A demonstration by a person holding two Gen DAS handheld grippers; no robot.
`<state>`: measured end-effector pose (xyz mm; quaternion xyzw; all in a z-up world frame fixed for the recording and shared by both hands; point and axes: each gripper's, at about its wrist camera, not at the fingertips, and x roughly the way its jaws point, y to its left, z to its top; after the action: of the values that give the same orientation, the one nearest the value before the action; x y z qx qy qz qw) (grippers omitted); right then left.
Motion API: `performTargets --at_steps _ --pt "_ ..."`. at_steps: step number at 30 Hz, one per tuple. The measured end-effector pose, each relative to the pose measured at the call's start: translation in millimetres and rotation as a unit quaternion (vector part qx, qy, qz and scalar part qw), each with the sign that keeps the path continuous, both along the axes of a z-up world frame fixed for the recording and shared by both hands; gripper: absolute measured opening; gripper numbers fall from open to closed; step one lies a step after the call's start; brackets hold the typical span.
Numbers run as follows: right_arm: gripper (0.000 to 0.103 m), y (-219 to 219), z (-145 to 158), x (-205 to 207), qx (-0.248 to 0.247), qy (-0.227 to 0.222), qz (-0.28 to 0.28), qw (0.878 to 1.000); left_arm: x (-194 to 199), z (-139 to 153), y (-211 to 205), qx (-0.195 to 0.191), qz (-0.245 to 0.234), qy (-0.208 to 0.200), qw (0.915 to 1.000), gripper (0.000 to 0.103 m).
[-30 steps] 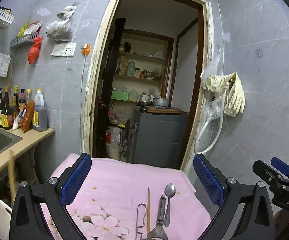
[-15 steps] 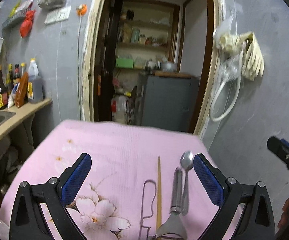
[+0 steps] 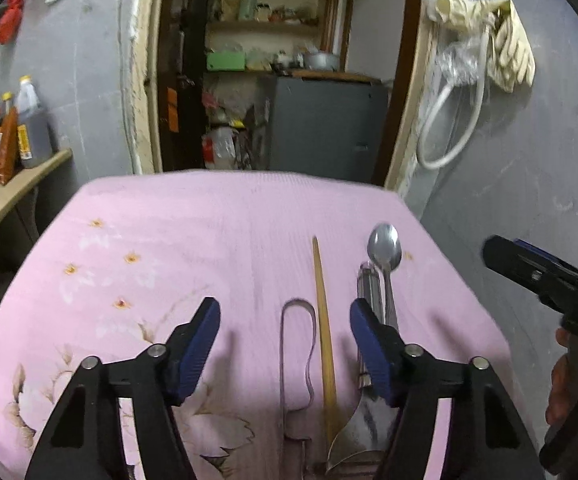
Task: Organize utensils
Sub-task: 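Move both tools back over the remaining utensils, then grasp the wire peeler with the left tool while the right tool grasps the silver spoon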
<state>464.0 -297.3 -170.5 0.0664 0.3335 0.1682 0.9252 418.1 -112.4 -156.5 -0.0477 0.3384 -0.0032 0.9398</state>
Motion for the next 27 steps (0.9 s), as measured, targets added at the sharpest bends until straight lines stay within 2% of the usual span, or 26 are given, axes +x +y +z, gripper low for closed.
performTargets --at_steps 5,6,10,15,22,27 --pt "0.072 9 -25 20 0.005 0.058 0.013 0.998 12 -10 0 -0.009 -0.008 0.038 0.9992 0.050" --pt "0.070 12 -29 25 0.007 0.068 0.018 0.997 14 -12 2 -0.016 -0.009 0.045 0.9988 0.045" --pt "0.064 20 -39 33 -0.007 0.081 0.033 0.996 24 -20 2 -0.018 -0.013 0.082 0.9964 0.037" --pt "0.059 26 -44 47 -0.014 0.090 0.045 0.995 29 -24 -3 -0.008 -0.031 0.098 0.9947 0.036" --pt "0.049 30 -48 68 -0.019 0.098 0.060 0.993 43 -22 -15 0.051 -0.046 0.117 0.9907 0.034" --pt "0.043 33 -48 84 -0.019 0.099 0.072 0.992 59 -19 -10 0.043 -0.048 0.142 0.9878 0.034"
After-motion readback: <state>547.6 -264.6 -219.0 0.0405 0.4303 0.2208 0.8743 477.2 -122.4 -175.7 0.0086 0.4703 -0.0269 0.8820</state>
